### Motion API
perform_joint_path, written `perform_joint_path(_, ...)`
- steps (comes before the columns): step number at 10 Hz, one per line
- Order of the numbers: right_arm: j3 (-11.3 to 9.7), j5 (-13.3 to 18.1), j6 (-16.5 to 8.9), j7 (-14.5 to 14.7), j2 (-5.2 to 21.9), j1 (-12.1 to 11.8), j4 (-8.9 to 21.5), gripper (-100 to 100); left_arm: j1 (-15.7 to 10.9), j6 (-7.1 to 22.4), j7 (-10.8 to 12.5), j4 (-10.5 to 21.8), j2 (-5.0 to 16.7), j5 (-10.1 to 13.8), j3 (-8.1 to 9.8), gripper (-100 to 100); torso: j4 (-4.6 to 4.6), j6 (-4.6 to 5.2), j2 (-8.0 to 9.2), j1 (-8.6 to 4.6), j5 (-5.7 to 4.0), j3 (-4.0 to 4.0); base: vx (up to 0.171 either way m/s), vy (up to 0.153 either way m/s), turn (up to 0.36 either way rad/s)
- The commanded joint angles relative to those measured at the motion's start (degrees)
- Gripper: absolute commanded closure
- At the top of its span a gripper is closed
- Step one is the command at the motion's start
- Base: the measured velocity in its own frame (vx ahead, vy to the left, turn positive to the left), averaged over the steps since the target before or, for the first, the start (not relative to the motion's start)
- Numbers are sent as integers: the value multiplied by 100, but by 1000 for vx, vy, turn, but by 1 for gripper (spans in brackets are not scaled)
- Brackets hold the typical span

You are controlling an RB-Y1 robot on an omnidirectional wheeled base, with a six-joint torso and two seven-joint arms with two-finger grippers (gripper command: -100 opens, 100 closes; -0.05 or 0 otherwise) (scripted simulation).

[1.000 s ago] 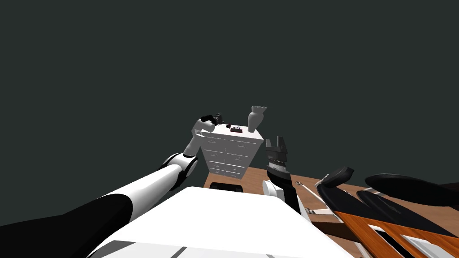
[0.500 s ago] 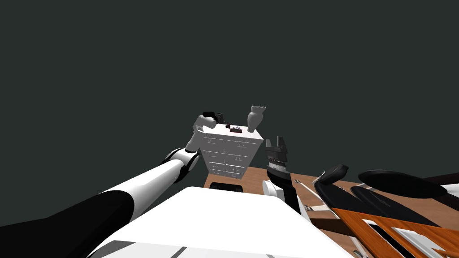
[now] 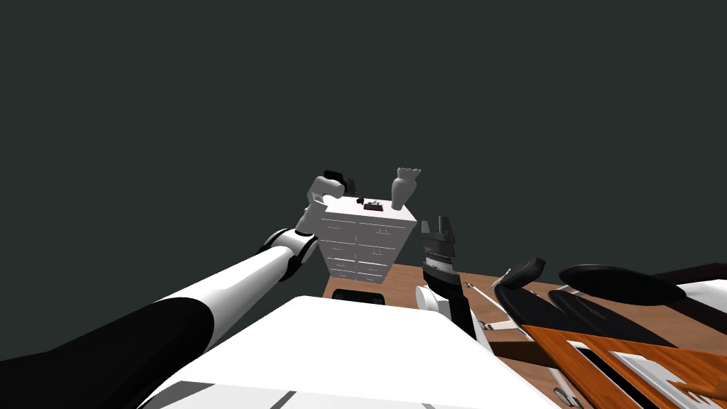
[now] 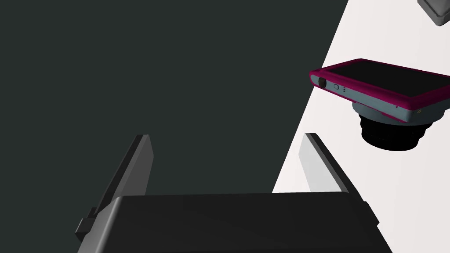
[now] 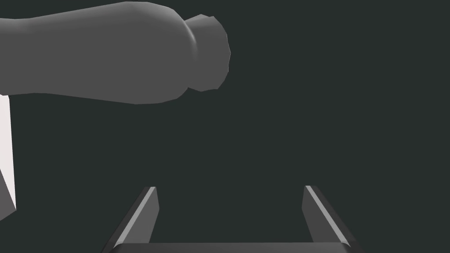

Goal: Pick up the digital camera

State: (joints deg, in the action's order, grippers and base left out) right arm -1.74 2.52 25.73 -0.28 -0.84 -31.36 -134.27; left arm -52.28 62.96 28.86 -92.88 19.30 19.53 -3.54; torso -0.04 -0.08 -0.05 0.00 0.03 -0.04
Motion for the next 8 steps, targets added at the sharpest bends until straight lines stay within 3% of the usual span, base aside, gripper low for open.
perform_joint_path(1,0,0,0,0,0,0,0,0,-286,286,129,181,28,90,-35,-100,0,0,0,0,0,0,14,14,-87)
perform_joint_path(3,0,0,0,0,0,0,0,0,-309,527,129,181,28,90,-35,-100,0,0,-1,1,0,0,9,14,-21)
perform_joint_path(4,0,0,0,0,0,0,0,0,-571,749,246,350,51,176,-67,-100,0,0,1,1,0,0,6,10,-79)
perform_joint_path(6,0,0,0,0,0,0,0,0,-590,952,246,350,51,176,-67,-100,0,0,1,0,0,1,7,12,-20)
perform_joint_path(7,0,0,0,0,0,0,0,0,-853,1182,356,512,69,257,-97,-100,0,-1,2,0,0,1,8,13,-69)
perform_joint_path(8,0,0,0,0,0,0,0,0,-855,1329,356,512,69,257,-97,-100,1,2,1,0,-1,1,8,16,-47)
